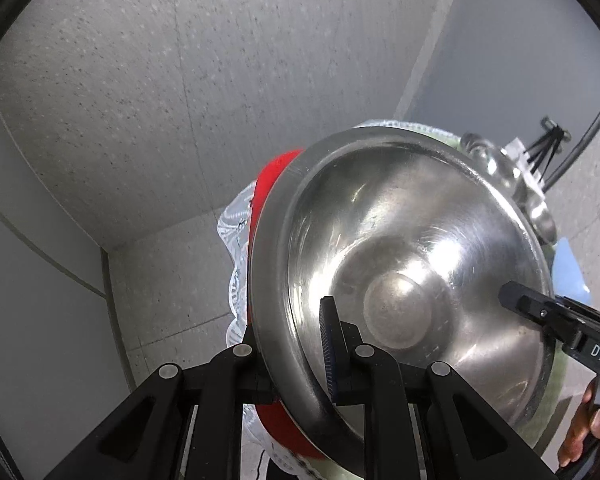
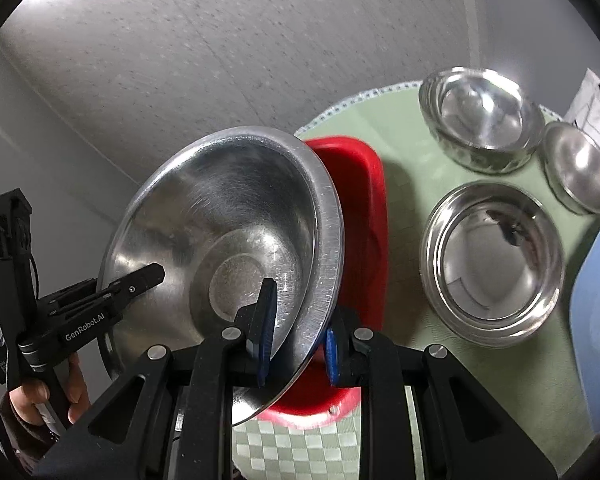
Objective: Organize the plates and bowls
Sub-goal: 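Lift the large steel bowl and lower it into the red basin, open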
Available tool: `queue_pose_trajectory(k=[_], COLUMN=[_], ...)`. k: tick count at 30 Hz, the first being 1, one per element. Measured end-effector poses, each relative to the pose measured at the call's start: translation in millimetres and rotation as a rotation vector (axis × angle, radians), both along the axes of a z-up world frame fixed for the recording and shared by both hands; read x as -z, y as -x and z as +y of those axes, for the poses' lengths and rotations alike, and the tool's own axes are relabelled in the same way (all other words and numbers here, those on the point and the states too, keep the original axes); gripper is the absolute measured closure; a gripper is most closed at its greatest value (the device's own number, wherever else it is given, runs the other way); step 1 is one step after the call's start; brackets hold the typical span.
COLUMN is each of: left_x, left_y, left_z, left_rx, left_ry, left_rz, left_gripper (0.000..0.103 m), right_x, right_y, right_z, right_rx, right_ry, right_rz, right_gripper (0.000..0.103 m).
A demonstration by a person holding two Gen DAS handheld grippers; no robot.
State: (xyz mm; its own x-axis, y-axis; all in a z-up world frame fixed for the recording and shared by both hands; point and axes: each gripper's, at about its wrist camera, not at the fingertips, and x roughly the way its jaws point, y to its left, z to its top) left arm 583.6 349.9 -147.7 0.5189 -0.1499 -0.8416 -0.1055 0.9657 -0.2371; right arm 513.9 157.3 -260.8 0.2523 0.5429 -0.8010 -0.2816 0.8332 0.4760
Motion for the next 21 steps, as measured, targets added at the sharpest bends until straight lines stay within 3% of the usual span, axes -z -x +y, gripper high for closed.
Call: queue_pose_trajectory(k=[3,8,11,16,19,20,21], left_x=[-14,-48,-54,-71,-86,-69,-70], left_y=[-9,3,10,30,48,46,47], left_z=[14,15,2,-16,-21,-32,-39], left_rx=[0.026,0.058,0.066,0.068,0.062,0.061,0.060], left_ry=[0.023,-0.004,-0.044,-0.085,-0.071,-0.066,-0.048], left_rz=[0.009,0.006,0.000,0.001,0.012,0.015,0.015], left_gripper=[0.089,0.089,0.082,0.079,0.078,0.075,0.070], right_x=[13,27,34,32,28,27,25], right_y=[-5,-9,-9,-5,-3,-3,-3], right_z=[5,9,18,31,33,33,33], right_rx=[0.016,0.035,0.040,0.015,0.022,0.028,0.036], right_ry=[0.007,0.010,0.014,0.028,0.041,0.039,0.037], right_rz=[0.030,0.079,0.087,0.096,0.109,0.116,0.118], right_gripper=[0.080,0.077,0.075,0.051,0.045,0.044,0.044])
